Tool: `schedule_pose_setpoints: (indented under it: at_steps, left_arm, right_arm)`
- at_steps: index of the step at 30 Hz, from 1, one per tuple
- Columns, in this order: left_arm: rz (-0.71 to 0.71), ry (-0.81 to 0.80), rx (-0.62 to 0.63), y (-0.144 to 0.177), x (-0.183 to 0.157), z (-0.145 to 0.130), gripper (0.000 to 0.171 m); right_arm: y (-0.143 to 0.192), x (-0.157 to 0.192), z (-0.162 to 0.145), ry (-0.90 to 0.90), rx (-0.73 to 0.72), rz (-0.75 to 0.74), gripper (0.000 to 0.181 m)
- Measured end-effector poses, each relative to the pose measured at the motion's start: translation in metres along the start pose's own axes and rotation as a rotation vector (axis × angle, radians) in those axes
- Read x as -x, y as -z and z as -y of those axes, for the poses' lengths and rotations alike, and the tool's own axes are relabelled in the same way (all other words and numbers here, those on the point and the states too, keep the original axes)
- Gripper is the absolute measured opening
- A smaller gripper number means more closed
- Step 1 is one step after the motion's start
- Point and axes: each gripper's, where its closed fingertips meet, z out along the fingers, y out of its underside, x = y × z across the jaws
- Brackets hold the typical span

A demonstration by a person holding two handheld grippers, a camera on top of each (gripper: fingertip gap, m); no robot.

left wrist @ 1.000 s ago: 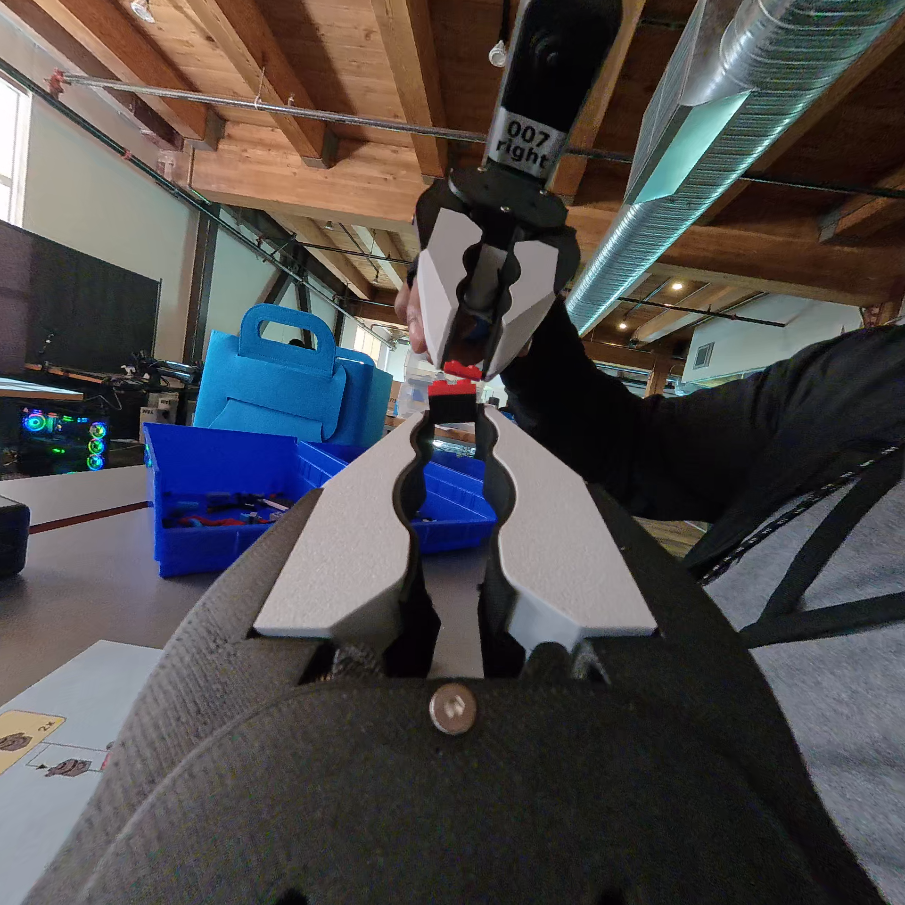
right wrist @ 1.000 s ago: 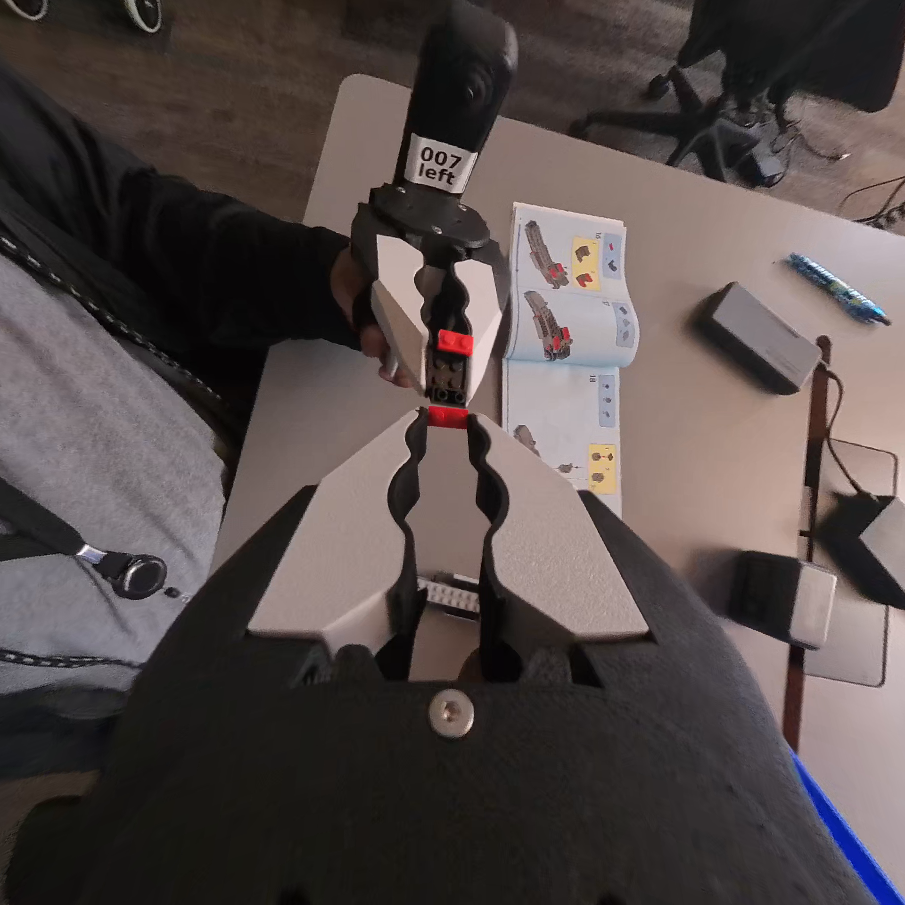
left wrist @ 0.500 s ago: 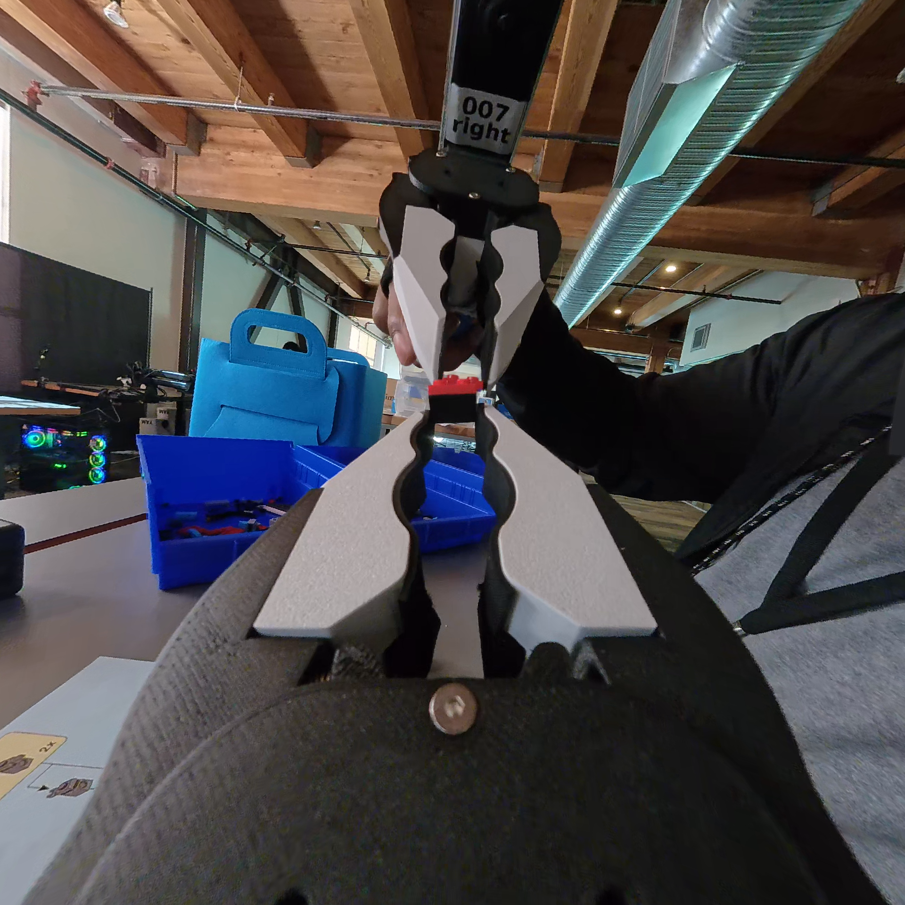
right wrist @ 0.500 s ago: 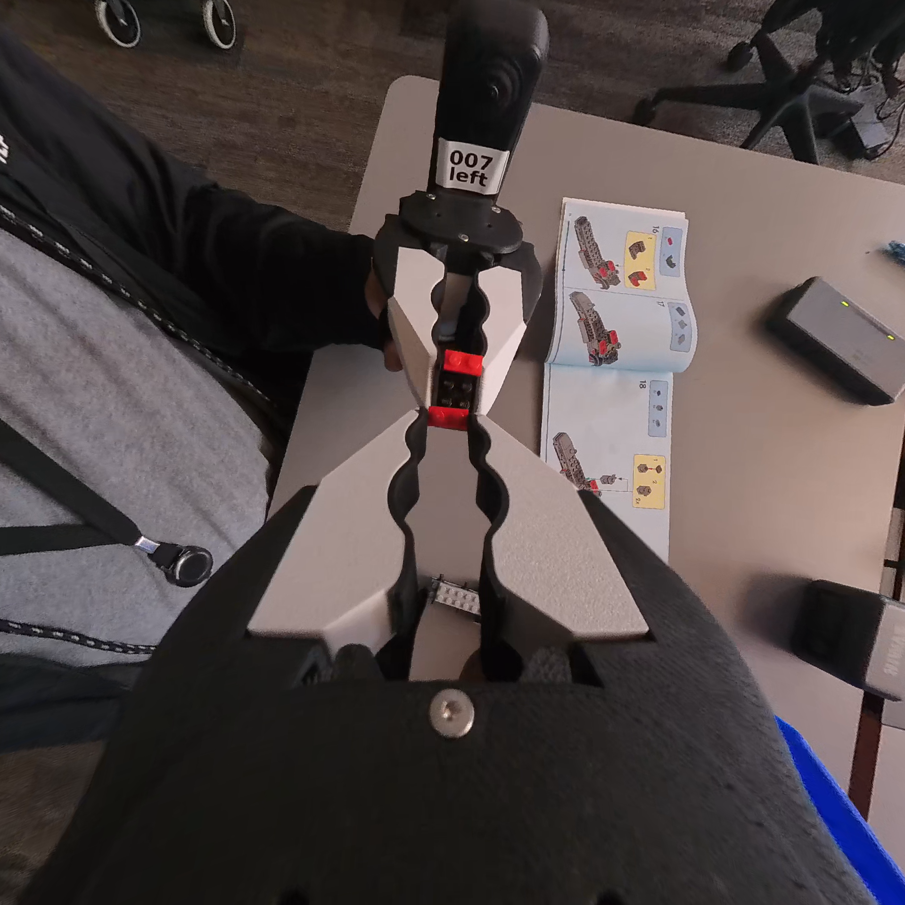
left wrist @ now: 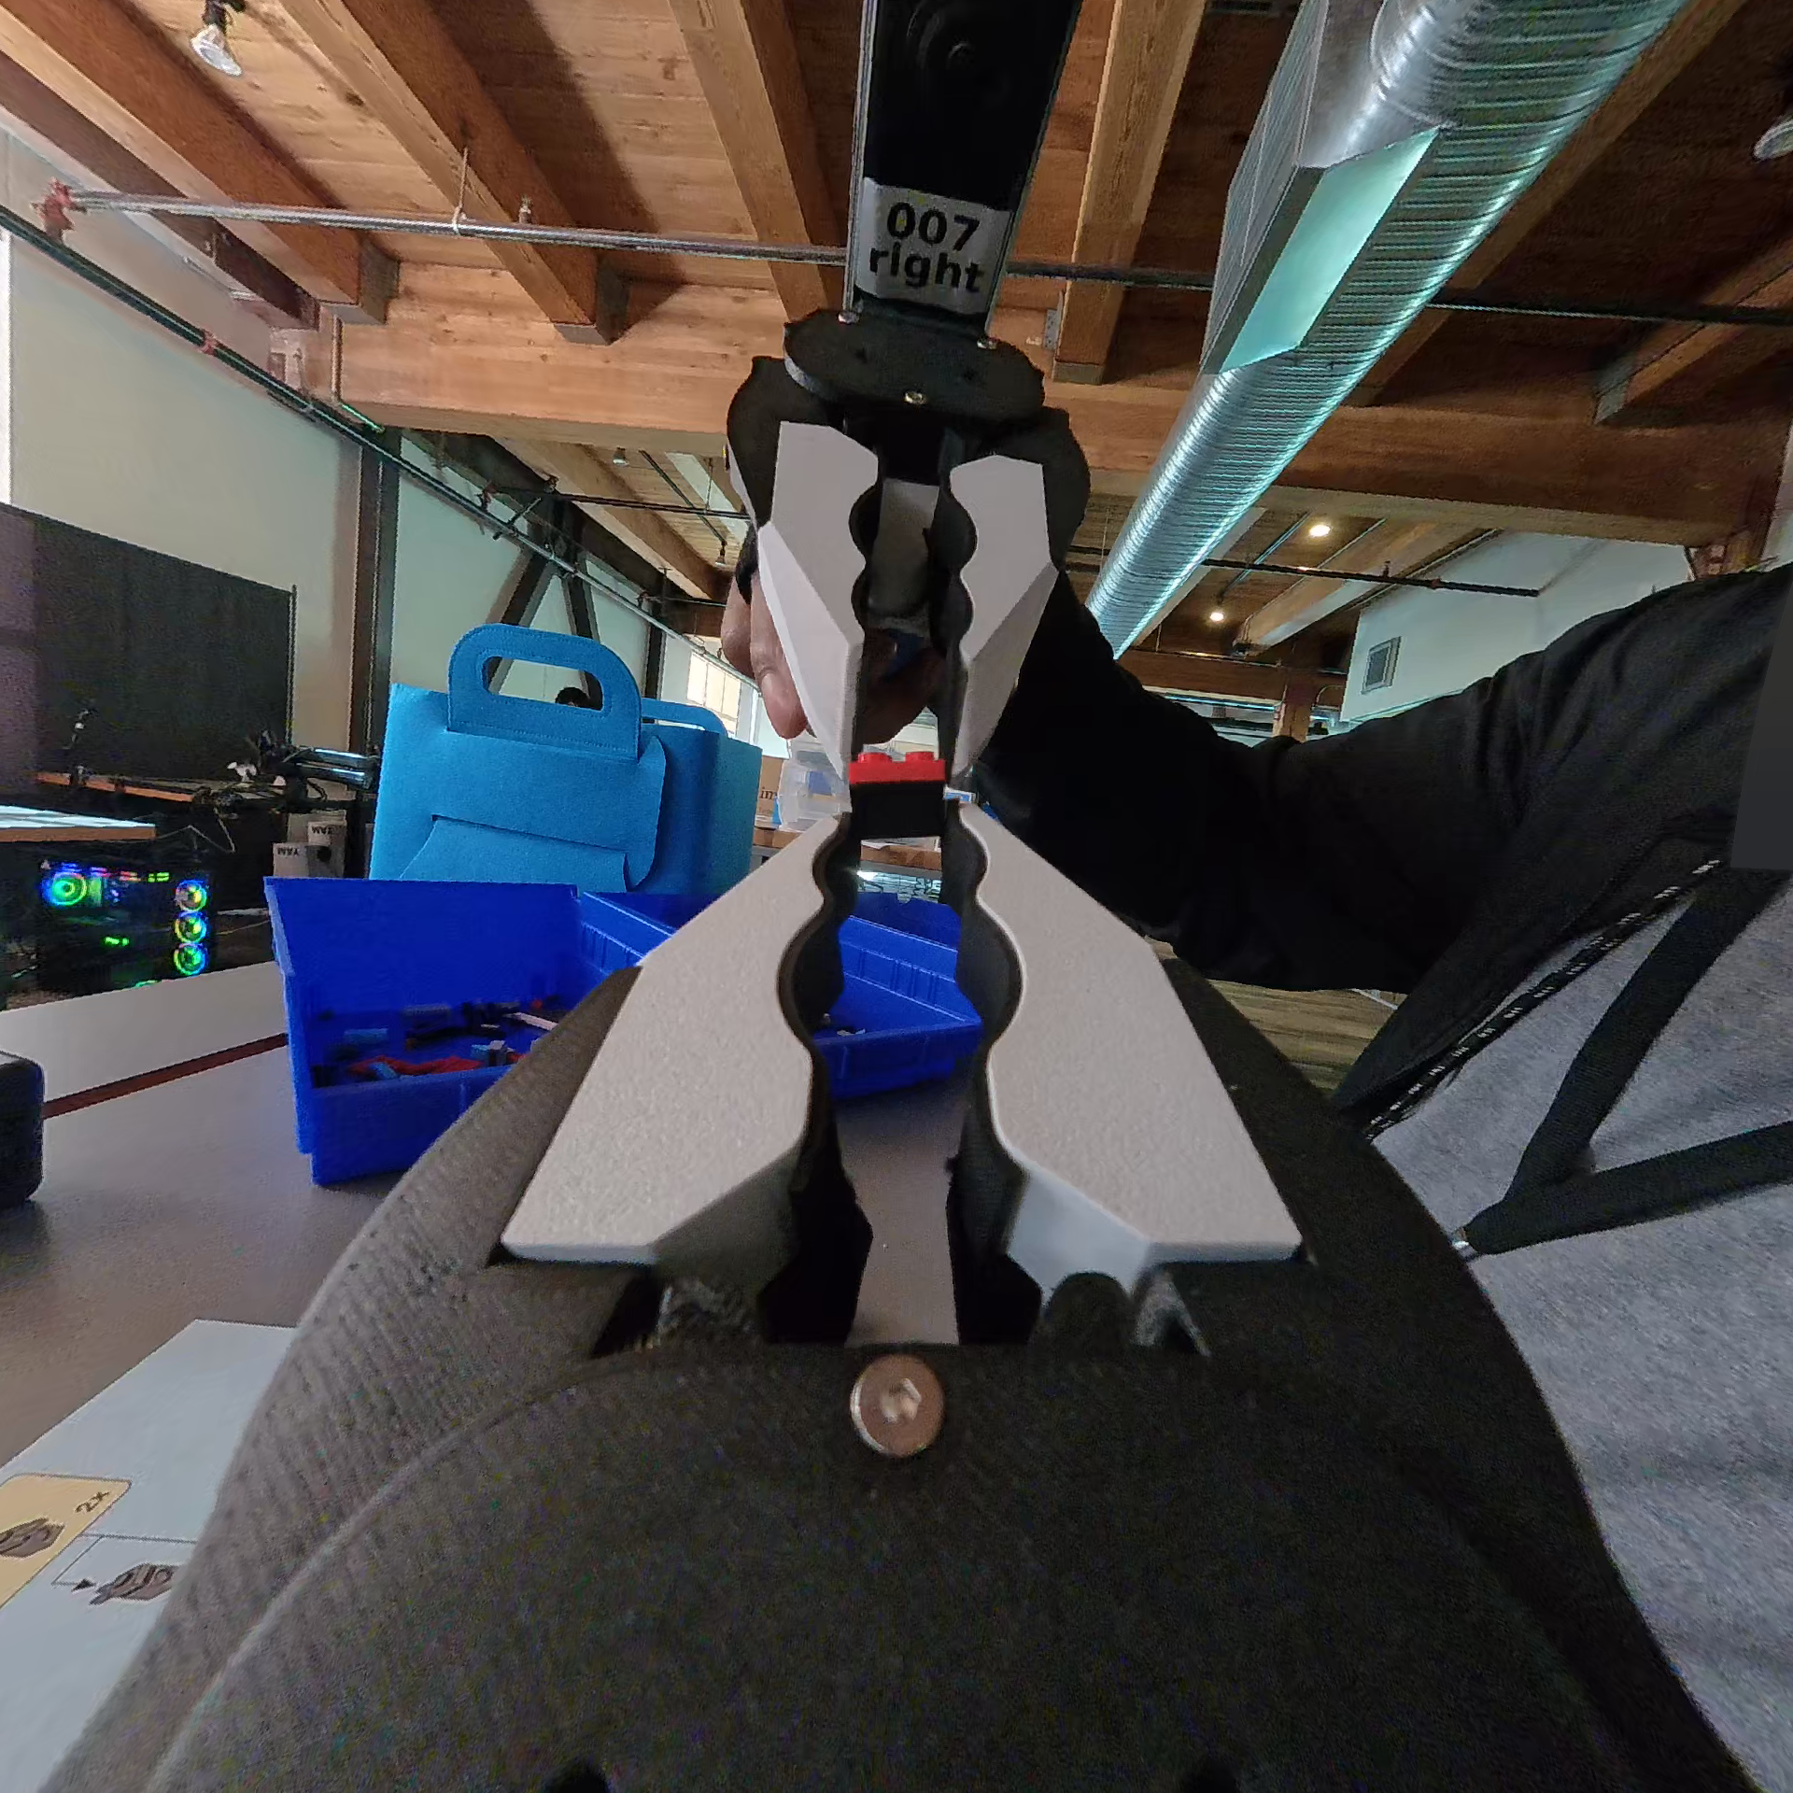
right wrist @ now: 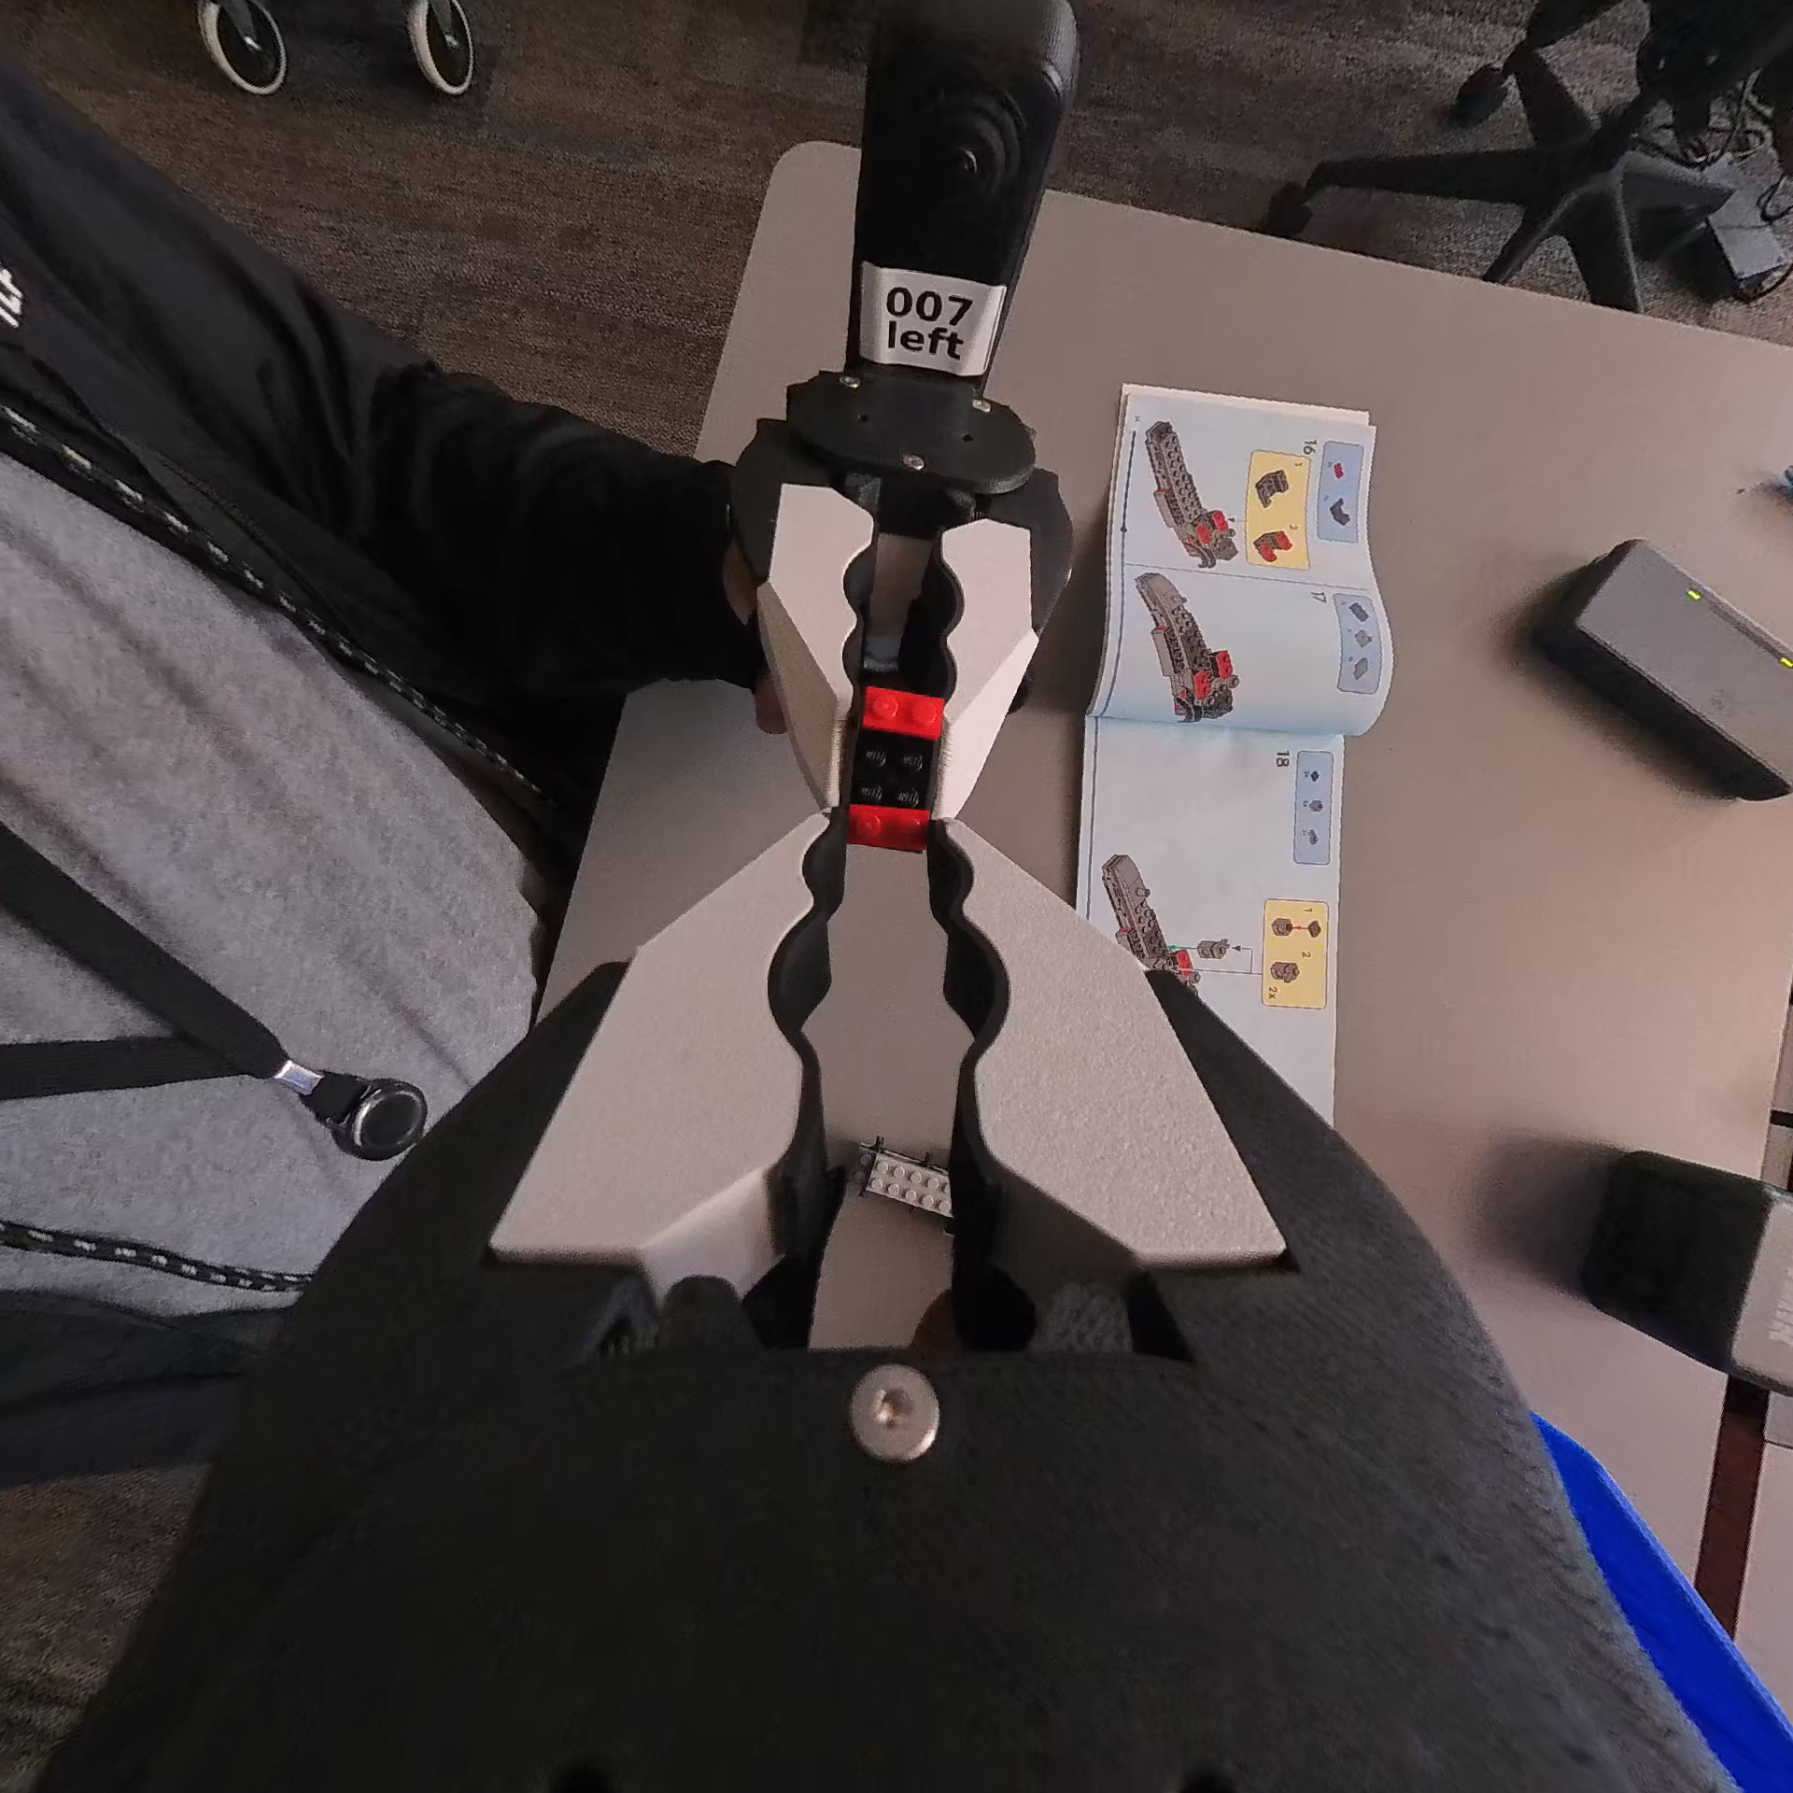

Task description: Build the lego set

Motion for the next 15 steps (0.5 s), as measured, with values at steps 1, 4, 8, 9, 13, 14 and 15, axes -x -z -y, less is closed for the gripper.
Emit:
schedule_pose_setpoints:
  at_steps: [1,4,8,9,13,14,15]
  left_arm:
    - [-0.001,0.0,-0.002,0.0,-0.0001,0.0003,0.017]
    - [-0.001,0.0,-0.003,0.0002,-0.0003,0.0006,0.017]
    - [-0.004,0.002,-0.005,0.0,-0.0008,0.0011,0.017]
    - [-0.004,0.002,-0.004,0.0,-0.0007,0.001,0.017]
    - [0.006,0.001,-0.005,0.0008,0.001,0.0015,0.017]
    - [0.011,0.002,-0.007,0.0015,0.002,0.002,0.017]
    - [0.018,0.002,-0.01,0.0024,0.0032,0.0029,0.017]
  right_arm:
    - [-0.0003,0.0005,-0.0003,0.001,0.002,0.003,0.018]
    - [-0.0013,0.0012,-0.0006,0.004,0.008,0.004,0.019]
    - [-0.0015,0.0004,0.001,0.003,-0.001,0.0,0.019]
    - [-0.0017,0.0002,0.0009,0.003,0.0,-0.001,0.019]
    - [-0.0005,-0.0024,0.0003,0.001,-0.008,-0.022,0.02]
    - [0.0005,-0.0038,0.0,-0.003,-0.018,-0.035,0.021]
    - [0.0021,-0.0057,-0.0007,-0.01,-0.033,-0.053,0.021]
